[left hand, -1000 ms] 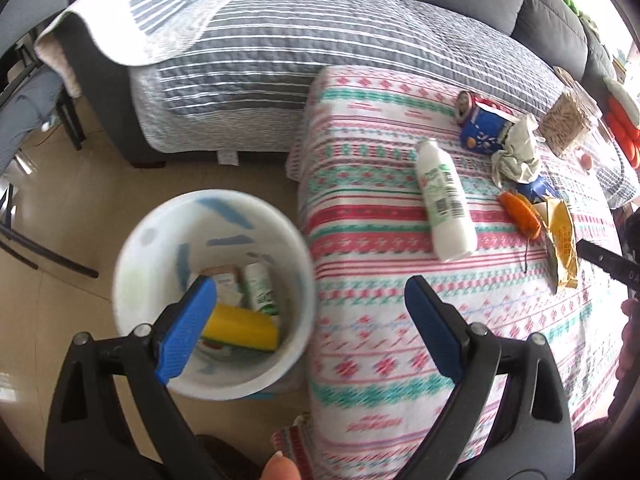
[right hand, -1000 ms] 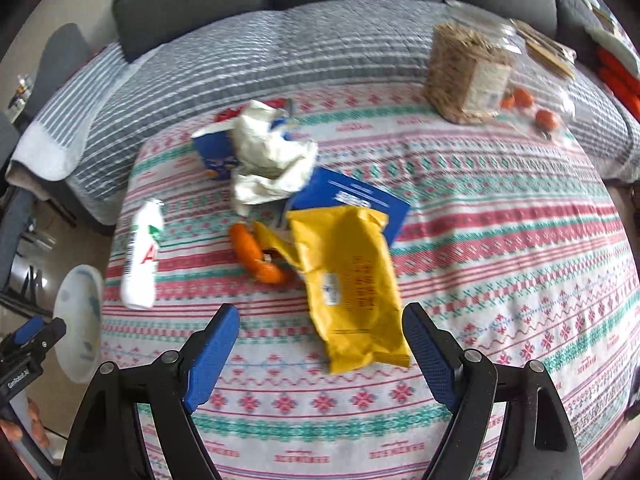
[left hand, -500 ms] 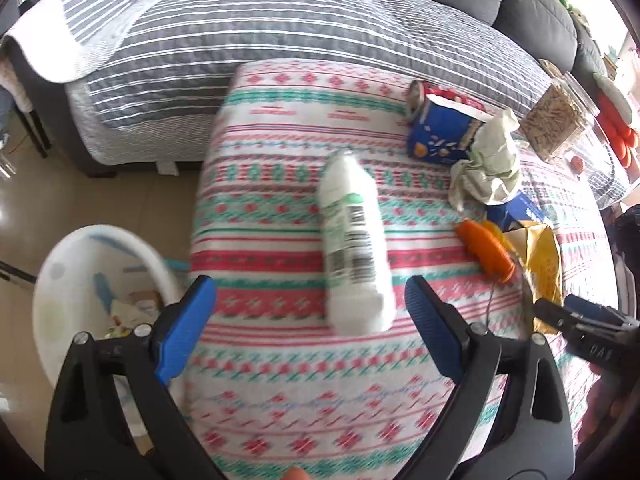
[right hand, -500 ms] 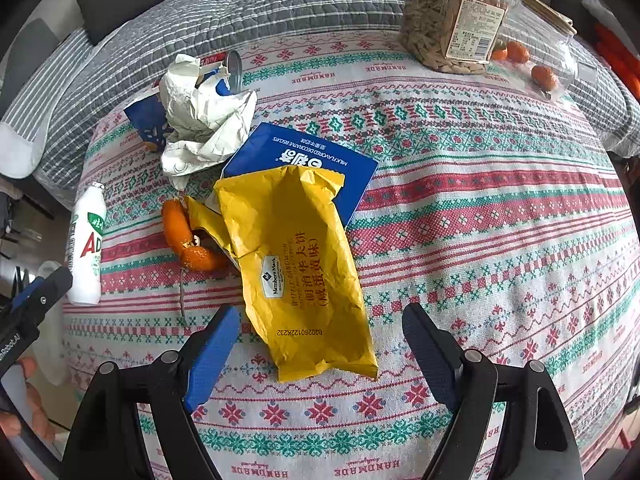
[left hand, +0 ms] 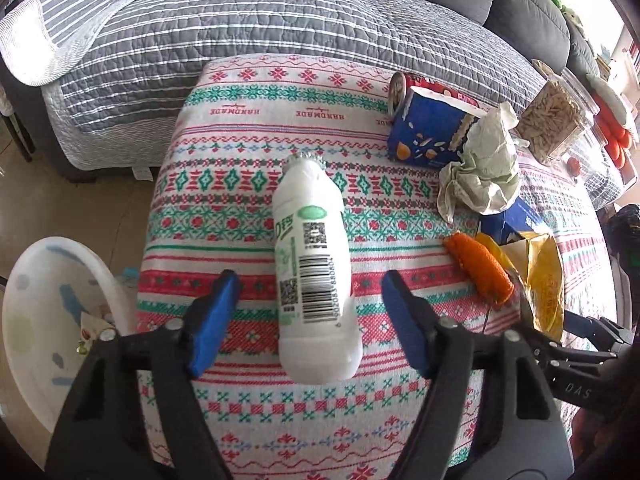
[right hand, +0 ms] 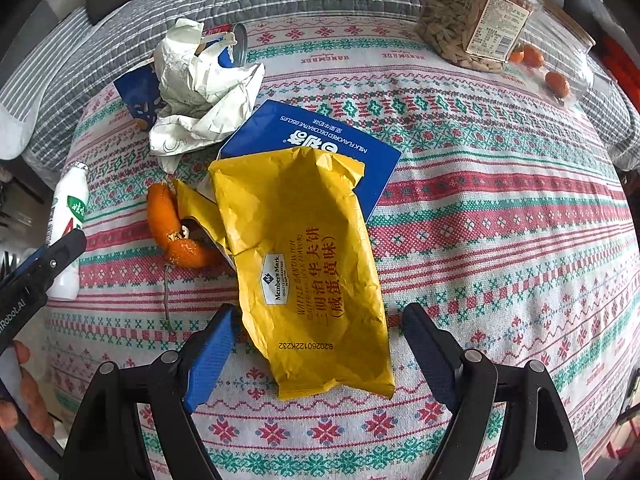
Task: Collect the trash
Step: 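Grasp the white bottle with the left gripper while the right gripper approaches the yellow bag, then lift the yellow snack bag with the right gripper while the left gripper carries the bottle to the bin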
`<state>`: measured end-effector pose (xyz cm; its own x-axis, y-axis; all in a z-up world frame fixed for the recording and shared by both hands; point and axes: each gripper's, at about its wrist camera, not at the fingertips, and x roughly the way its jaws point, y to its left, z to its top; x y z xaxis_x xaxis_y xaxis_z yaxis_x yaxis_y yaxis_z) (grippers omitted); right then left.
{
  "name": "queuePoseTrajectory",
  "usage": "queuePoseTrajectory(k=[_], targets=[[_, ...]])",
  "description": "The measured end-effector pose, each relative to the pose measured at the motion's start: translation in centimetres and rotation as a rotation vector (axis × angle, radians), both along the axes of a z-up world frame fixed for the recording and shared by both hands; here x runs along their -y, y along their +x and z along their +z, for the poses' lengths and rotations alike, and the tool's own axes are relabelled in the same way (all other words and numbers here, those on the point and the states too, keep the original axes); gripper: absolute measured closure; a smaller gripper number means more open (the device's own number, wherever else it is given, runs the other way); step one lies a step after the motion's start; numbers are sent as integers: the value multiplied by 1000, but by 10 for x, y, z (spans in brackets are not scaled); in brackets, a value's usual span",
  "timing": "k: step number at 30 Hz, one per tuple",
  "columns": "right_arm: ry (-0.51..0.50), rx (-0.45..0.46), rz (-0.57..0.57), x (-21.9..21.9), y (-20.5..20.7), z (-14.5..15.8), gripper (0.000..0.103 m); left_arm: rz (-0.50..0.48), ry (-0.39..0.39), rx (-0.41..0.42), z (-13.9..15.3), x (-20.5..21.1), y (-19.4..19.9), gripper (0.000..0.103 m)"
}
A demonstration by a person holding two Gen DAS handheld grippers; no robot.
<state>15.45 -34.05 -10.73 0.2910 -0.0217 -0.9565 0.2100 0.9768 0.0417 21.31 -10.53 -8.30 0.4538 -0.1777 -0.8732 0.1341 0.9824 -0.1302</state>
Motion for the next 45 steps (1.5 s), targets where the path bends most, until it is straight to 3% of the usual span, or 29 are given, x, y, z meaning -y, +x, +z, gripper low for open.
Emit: queuePoseTrajectory(k=[4, 7, 8, 10, 13, 18, 45], targets=[[-6, 7, 1, -4, 3, -1, 18, -14, -7, -4, -2, 0, 0, 54], [-8, 22, 4, -11, -1, -1, 20, -29, -7, -6, -2, 1, -1, 64], [-10, 28, 2, -9, -3, 3, 20, -33, -8, -4, -1, 1, -2, 64], [-13, 37, -1, -10, -5, 6, 34, -39, -7, 2, 1, 1, -4, 64], [-12, 35, 1, -9, -7, 10, 45, -50, -7, 8, 3, 1, -8, 64], [-7, 58, 11, -6, -11, 19, 55, -58, -18, 9, 8, -2, -14, 65], [59, 222, 82, -20, -58, 80, 57, -86, -72, 65, 44, -39, -52, 65]])
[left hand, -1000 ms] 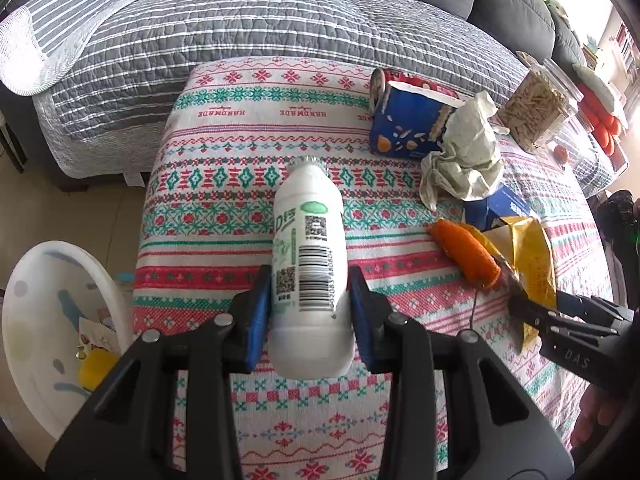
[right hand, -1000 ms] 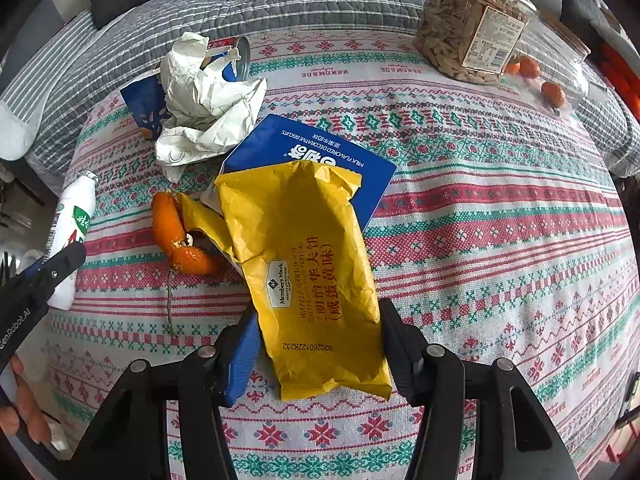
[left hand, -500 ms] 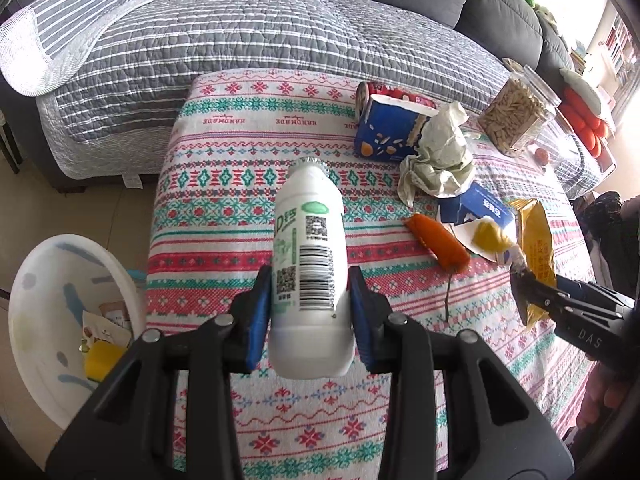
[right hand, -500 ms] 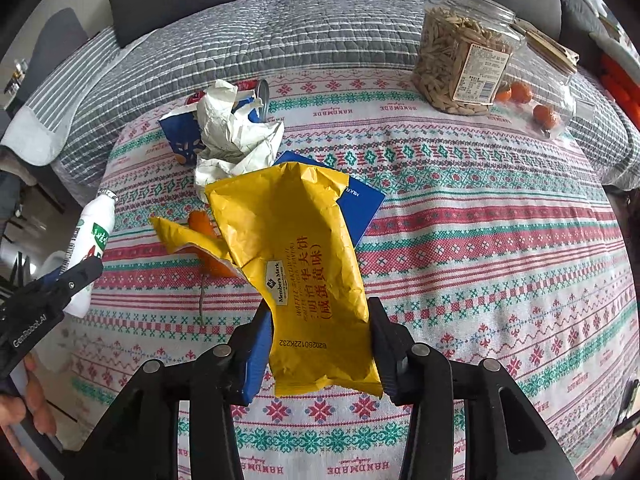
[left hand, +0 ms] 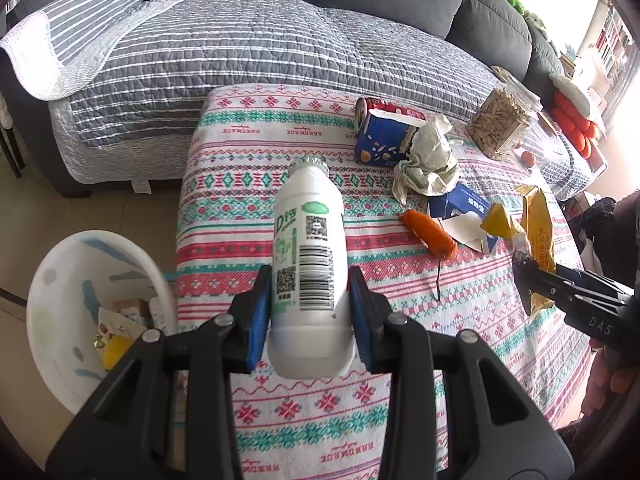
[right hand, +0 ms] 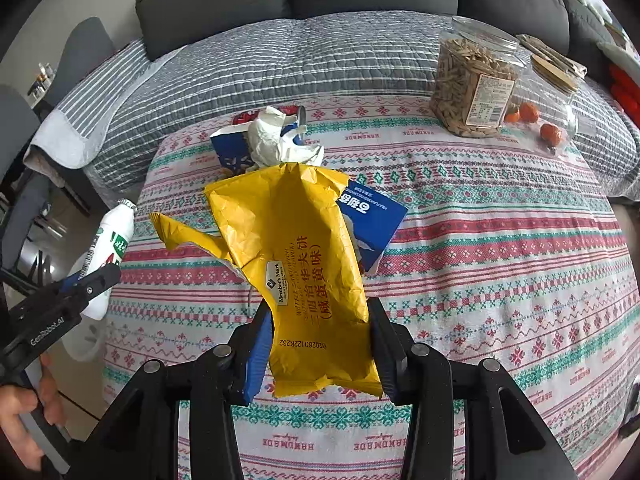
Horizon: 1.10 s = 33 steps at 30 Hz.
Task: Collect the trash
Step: 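Lift the yellow snack bag with the right gripper while the left gripper carries the bottle to the bin, then drop the bottle into the white bin with the left gripper while the right gripper drops the yellow bag in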
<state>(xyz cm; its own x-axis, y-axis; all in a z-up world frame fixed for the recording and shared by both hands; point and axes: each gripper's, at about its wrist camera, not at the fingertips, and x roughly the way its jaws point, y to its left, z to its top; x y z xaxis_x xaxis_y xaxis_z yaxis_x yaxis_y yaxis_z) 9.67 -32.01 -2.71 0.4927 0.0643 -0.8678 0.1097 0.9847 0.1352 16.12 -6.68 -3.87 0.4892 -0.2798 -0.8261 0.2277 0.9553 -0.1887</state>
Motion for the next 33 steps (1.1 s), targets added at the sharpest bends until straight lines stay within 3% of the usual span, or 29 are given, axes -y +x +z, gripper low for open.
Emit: queuePoseTrajectory(k=[19, 33], targets=[[5, 2, 121, -68, 7, -2, 57, 110, 4, -2, 3, -84, -21, 65], [-2, -13, 202, -126, 20, -15, 57, 221, 21, -49, -19, -153, -29, 65]])
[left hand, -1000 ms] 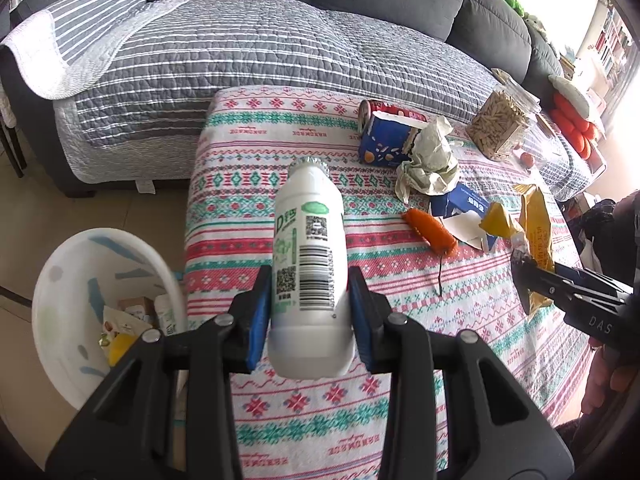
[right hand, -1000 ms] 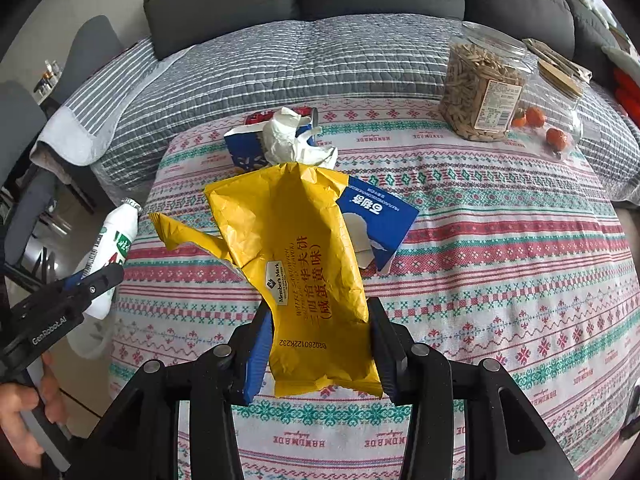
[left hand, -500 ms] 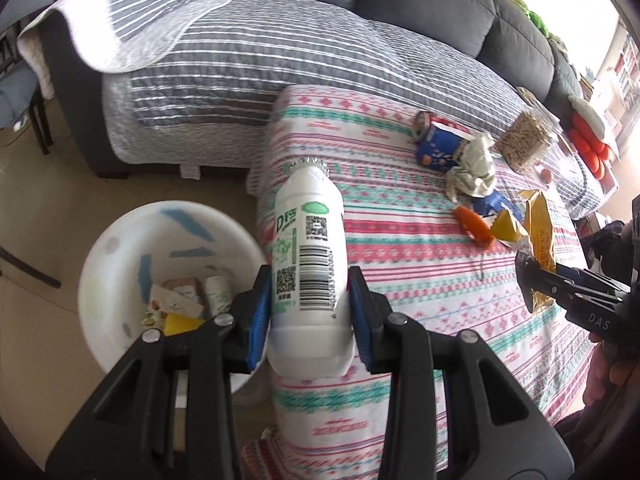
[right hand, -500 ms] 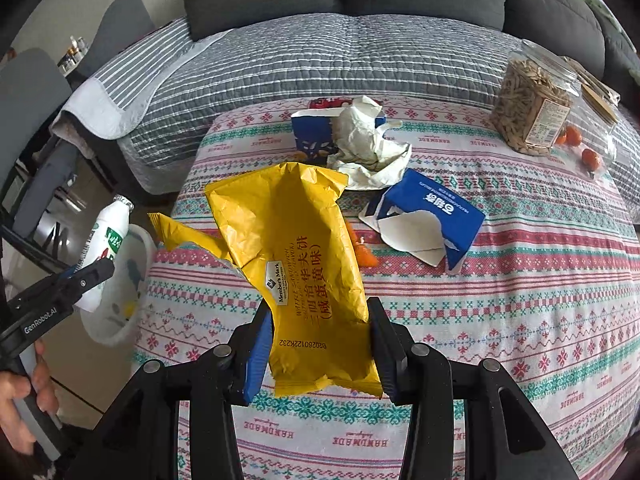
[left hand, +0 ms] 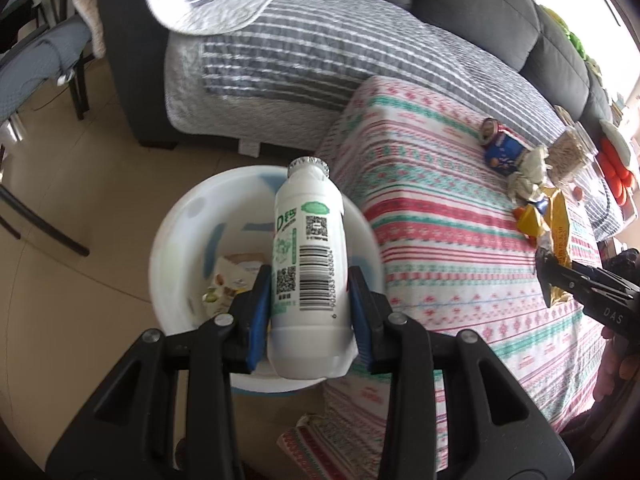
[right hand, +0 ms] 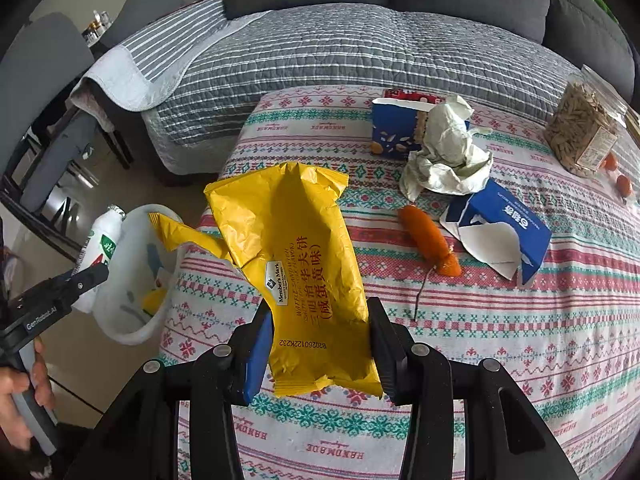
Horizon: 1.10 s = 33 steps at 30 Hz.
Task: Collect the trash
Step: 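Drop the bottle into the white bin with the left gripper while the right gripper drops the yellow bag in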
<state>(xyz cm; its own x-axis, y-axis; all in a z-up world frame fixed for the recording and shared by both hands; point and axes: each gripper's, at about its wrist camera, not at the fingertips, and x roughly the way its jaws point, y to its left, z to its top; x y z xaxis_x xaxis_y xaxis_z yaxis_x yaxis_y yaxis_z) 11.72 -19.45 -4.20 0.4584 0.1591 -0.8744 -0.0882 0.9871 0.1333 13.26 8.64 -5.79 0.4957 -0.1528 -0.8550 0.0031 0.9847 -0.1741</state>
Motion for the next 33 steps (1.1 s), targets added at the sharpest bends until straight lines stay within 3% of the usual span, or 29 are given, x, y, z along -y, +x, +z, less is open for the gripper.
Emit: queuePoseTrajectory(k=[5, 7, 9, 15, 20, 23, 33], targets=[[-2, -9, 18, -13, 2, -6, 57, 37, -4, -9, -10, -15, 4, 63], [-4, -11, 24, -17, 2, -8, 57, 58, 7, -27, -14, -18, 6, 43], [-7, -12, 29, -20, 3, -9, 57, 89, 25, -25, -13, -23, 5, 32], [-6, -21, 38, -26, 4, -11, 57, 105, 94, -12, -7, -32, -2, 20], [10, -50, 54, -39, 6, -15, 57, 130, 149, -22, -3, -44, -10, 15], [25, -72, 80, -56, 9, -18, 56, 160, 178, -13, 1, -53, -15, 7], [35, -97, 158, -128, 26, -22, 55, 202, 188, -28, 4, -84, -27, 6]])
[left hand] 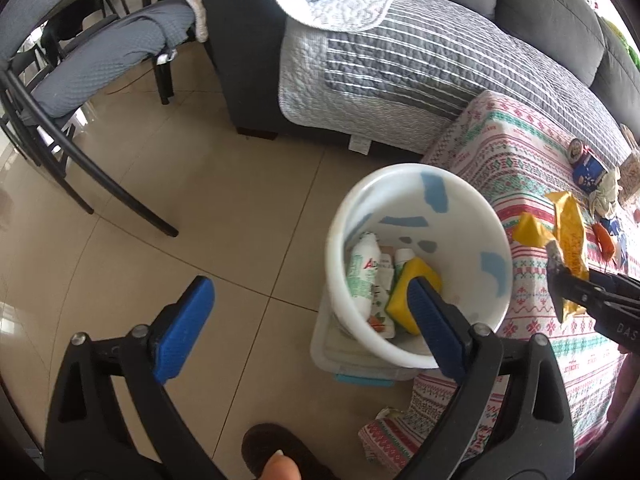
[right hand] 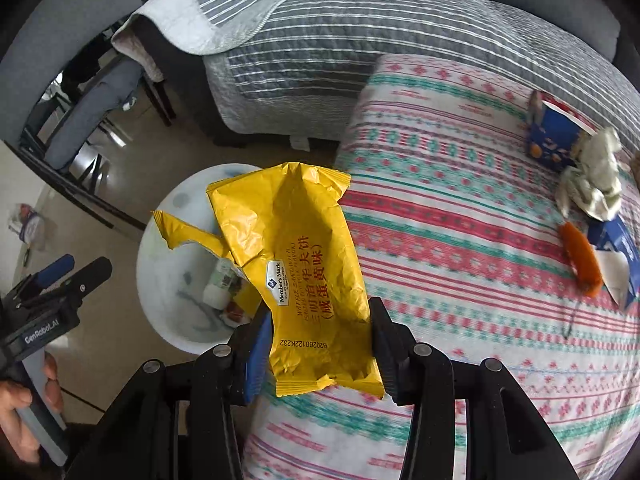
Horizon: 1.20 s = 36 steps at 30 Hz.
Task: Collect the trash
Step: 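Drop the bottle into the white bin with the left gripper while the right gripper drops the yellow bag in, then move the right gripper to the orange squishy item and grasp it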
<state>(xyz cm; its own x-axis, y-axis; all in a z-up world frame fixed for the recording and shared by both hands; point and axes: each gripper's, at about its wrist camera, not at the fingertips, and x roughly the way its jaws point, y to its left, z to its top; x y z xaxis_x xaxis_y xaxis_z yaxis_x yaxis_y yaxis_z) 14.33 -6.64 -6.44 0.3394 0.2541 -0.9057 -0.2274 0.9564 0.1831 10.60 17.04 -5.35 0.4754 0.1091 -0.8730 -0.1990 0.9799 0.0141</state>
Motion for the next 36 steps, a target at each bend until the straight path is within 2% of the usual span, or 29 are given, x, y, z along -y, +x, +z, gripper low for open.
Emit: queuePoseTrajectory(k=[10, 11, 13, 15, 24, 36], targets=[[-10, -4, 44, -44, 12, -10, 54, 24, -18, 1, 0, -18, -8, 6], [1, 12, 51, -46, 13, -10, 51, 25, -20, 1, 0, -19, -8, 6], [39, 19, 62, -49, 15, -10, 32, 25, -23, 2, 0, -20, -9, 6], [81, 26, 64, -49, 15, -8, 23, 24, -25, 3, 1, -20, -10, 6], [34, 63, 51, -34, 8, 3, 23, 13, -25, 4, 2, -14, -9, 6], [-24, 87, -1, 29, -11, 16, 22, -39, -33, 9, 10, 14, -2, 6]])
